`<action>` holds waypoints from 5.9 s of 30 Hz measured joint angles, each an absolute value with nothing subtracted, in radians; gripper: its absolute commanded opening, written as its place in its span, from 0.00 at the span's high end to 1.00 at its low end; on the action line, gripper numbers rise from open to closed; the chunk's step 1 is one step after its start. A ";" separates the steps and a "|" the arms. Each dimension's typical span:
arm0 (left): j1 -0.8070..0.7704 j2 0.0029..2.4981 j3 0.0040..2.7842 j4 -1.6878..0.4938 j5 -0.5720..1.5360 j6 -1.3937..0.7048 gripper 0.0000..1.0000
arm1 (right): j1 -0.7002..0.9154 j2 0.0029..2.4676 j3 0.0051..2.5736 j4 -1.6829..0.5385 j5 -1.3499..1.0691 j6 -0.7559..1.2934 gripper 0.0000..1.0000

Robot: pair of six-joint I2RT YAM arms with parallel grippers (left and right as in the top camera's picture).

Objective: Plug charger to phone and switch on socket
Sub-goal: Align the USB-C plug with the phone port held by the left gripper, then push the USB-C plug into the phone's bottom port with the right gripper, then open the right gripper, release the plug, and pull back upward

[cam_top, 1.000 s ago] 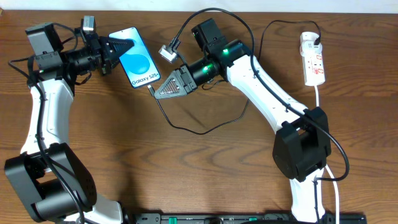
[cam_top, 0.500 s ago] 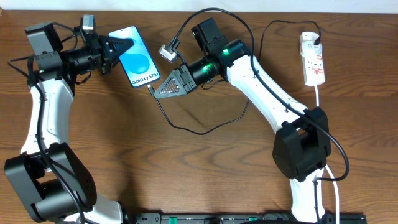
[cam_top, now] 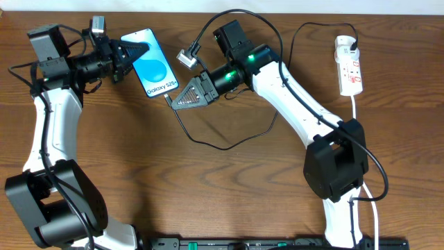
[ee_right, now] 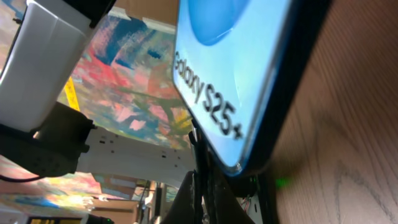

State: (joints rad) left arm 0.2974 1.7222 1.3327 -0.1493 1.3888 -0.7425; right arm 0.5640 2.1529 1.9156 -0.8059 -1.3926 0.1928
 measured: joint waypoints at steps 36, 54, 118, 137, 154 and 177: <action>0.297 1.722 1.333 -0.123 1.389 -0.735 0.92 | 0.564 2.169 1.916 -0.759 -1.395 0.282 0.99; 0.297 1.722 1.333 -0.123 1.393 -0.736 0.92 | 0.561 2.169 1.915 -0.743 -1.400 0.282 0.99; 0.297 1.722 1.333 -0.067 1.328 -0.767 0.93 | 0.545 2.206 1.914 -0.727 -1.436 0.298 0.99; 0.297 1.722 1.333 -0.066 1.328 -0.767 0.93 | 0.544 2.206 1.914 -0.691 -1.468 0.311 0.99; 0.297 1.722 1.333 -0.066 1.328 -0.767 0.92 | 0.543 2.206 1.914 -0.628 -1.487 0.347 0.99; 0.297 1.722 1.333 -0.067 1.330 -0.767 0.93 | 0.543 2.206 1.914 -0.624 -1.485 0.381 0.99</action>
